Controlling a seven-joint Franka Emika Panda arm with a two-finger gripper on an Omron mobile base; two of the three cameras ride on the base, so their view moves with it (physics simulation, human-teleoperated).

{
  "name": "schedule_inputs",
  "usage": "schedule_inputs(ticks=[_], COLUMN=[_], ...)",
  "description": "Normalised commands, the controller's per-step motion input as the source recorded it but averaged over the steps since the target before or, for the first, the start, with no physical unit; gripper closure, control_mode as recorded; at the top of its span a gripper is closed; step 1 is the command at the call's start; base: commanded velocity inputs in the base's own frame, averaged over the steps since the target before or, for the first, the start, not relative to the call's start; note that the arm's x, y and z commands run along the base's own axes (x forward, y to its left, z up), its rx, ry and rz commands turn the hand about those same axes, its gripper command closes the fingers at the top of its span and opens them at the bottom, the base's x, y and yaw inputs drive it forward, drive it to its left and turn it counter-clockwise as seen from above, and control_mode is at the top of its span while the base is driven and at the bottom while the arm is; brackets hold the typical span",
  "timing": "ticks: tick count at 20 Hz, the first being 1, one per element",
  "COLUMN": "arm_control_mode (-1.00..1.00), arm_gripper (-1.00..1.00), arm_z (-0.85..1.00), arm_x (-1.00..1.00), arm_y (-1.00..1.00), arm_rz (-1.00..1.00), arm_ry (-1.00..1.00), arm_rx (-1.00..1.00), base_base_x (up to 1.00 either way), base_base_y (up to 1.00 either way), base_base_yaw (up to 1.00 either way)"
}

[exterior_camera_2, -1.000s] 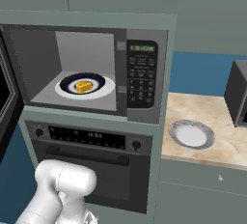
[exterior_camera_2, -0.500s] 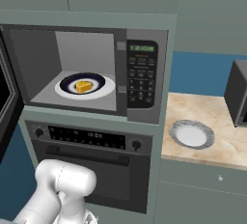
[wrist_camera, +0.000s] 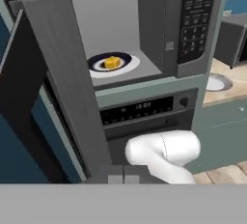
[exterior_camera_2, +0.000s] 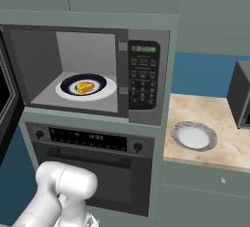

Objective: Pick the cheese from the counter and place it in the microwave. Then turn on the microwave.

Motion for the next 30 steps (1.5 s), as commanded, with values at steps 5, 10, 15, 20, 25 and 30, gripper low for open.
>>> schedule_inputs(ticks=[5,10,15,20,25,30], arm_control_mode=[-1.0,-1.0,-1.0,-1.0,-1.0,-1.0], arm_gripper=[1.0,1.0,1.0,1.0,1.0,1.0], arm_z=[0.0,0.0,0.0,0.0,0.0,0.0], arm_x=[0.0,0.0,0.11,0.4,0.42,0.21], arm_y=[0.32,0.47,0.47,0.23,0.04,0.0], arm_rz=[0.0,0.0,-0.04,-0.12,-0.17,-0.22], arm_ry=[-0.13,-0.12,-0.1,-0.06,-0.07,-0.11], arm_rx=[0.0,0.0,0.0,0.0,-0.03,-0.09], base_base_x=[0.0,0.0,0.0,0.0,0.0,0.0], base_base_y=[0.0,0.0,0.0,0.0,0.0,0.0], base_base_yaw=[0.0,0.0,0.0,0.0,0.0,0.0])
